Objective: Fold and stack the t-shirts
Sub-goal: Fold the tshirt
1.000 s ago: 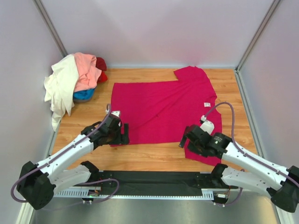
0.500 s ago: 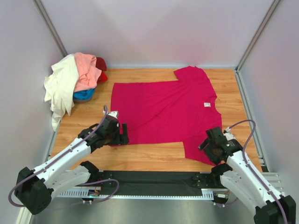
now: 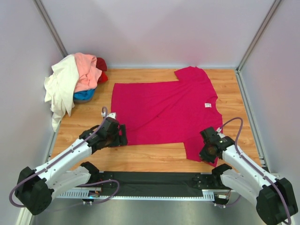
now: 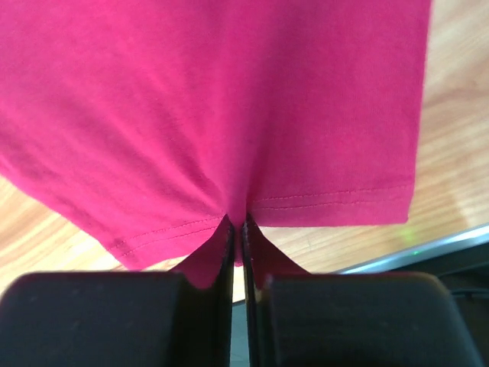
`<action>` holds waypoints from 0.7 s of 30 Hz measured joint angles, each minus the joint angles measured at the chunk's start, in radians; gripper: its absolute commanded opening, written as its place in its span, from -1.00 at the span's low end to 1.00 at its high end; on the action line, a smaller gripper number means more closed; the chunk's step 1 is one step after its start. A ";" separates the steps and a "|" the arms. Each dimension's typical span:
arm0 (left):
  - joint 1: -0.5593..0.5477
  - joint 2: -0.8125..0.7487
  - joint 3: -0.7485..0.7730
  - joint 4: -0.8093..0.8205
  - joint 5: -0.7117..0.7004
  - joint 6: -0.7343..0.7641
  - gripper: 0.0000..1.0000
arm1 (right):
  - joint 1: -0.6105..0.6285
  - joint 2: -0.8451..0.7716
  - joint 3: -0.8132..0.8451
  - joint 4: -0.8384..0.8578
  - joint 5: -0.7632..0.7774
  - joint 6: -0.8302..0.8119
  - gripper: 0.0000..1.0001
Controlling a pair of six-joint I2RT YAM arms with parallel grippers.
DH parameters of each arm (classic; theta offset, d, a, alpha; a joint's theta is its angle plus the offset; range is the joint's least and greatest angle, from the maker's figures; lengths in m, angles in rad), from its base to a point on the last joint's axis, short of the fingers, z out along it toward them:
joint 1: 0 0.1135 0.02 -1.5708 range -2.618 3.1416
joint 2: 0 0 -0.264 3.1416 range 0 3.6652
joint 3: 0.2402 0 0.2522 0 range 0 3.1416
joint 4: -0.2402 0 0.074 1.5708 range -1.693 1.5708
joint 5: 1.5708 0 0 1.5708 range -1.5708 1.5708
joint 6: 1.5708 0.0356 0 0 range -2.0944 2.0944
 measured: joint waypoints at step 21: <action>0.085 0.200 -0.061 -0.008 -0.106 -0.170 0.31 | 0.002 -0.030 0.058 0.071 -0.048 -0.149 -0.99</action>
